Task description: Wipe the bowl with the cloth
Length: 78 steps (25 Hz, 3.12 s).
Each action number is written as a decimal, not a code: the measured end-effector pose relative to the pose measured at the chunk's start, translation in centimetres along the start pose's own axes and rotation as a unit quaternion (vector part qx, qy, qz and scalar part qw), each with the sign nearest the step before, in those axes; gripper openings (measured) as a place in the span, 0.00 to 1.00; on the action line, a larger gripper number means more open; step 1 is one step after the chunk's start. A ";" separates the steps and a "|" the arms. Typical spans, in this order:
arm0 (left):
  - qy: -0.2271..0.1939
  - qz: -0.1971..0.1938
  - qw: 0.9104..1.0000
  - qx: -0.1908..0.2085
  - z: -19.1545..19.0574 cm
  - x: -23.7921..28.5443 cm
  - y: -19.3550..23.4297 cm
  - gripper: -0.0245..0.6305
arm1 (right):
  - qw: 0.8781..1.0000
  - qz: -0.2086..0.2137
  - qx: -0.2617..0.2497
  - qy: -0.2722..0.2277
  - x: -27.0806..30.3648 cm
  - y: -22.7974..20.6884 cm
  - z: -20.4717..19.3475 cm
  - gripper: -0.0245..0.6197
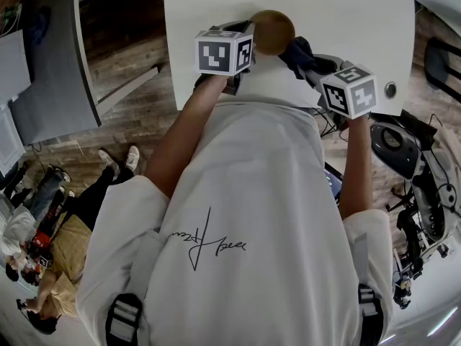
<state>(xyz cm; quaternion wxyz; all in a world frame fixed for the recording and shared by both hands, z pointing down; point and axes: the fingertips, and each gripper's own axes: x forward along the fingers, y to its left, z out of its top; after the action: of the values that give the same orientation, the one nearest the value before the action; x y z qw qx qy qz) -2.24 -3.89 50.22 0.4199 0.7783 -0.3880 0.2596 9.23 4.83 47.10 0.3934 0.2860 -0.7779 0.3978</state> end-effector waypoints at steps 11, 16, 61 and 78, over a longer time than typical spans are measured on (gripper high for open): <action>0.001 0.001 1.000 -0.002 0.0 -0.1 0.1 0.05 | 1.000 -0.019 -0.015 0.004 0.0 -1.1 0.8 0.17; 0.001 0.001 1.000 -0.003 0.1 -0.1 0.2 0.05 | 1.000 -0.024 -0.013 0.002 0.1 -1.7 1.3 0.17; -0.031 -0.009 0.999 -0.004 1.0 -1.2 0.3 0.17 | 0.994 -0.087 0.040 -0.055 -0.6 -5.6 3.6 0.17; -0.076 -0.038 0.996 -0.001 2.6 -4.9 -1.5 0.17 | 0.985 -0.118 0.038 -0.116 -4.3 -4.5 4.4 0.16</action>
<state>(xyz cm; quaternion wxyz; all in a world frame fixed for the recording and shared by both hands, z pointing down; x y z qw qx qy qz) -3.57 -3.72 44.66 0.4000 0.8092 -0.3894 0.1832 13.21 -0.60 43.57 0.3334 0.4353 -0.7631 0.3421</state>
